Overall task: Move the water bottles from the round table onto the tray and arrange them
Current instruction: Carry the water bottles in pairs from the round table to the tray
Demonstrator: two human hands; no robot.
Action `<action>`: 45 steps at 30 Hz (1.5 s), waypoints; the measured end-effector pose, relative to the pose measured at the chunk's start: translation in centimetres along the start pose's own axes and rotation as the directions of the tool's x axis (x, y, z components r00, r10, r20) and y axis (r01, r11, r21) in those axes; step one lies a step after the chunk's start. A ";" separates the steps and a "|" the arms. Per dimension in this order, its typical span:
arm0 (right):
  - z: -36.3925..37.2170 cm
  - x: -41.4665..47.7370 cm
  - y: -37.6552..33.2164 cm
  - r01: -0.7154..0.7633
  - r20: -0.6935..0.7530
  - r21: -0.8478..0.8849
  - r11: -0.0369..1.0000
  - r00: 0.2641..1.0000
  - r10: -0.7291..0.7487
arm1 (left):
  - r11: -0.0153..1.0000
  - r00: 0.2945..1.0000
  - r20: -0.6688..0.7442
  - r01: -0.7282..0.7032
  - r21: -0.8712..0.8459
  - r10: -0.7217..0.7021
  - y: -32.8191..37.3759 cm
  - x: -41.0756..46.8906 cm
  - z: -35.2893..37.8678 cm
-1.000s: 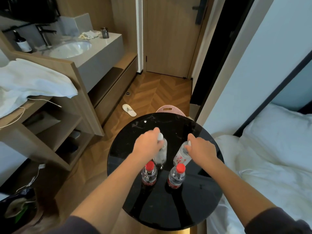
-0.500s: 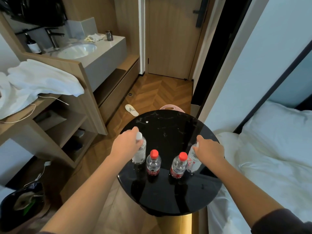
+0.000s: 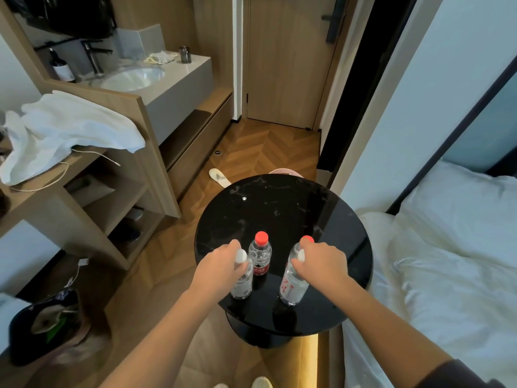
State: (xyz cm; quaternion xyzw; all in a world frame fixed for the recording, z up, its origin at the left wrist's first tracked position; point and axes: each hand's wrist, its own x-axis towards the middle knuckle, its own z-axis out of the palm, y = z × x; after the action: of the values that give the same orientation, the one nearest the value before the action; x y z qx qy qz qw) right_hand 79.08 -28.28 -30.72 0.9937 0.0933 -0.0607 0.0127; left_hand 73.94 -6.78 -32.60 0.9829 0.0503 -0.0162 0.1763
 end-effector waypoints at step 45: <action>17.2 -1.5 -1.7 -0.325 0.284 0.918 0.227 0.939 0.195 | 0.588 0.908 0.116 0.354 -0.727 -0.403 -3.3 -1.2 16.0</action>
State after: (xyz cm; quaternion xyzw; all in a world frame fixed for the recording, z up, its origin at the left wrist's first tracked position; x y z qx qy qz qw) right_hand 75.22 -27.48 -47.62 0.7963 -0.1293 -0.1553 -0.5701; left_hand 72.16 -9.37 -48.73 0.7945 0.2655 -0.0016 0.5461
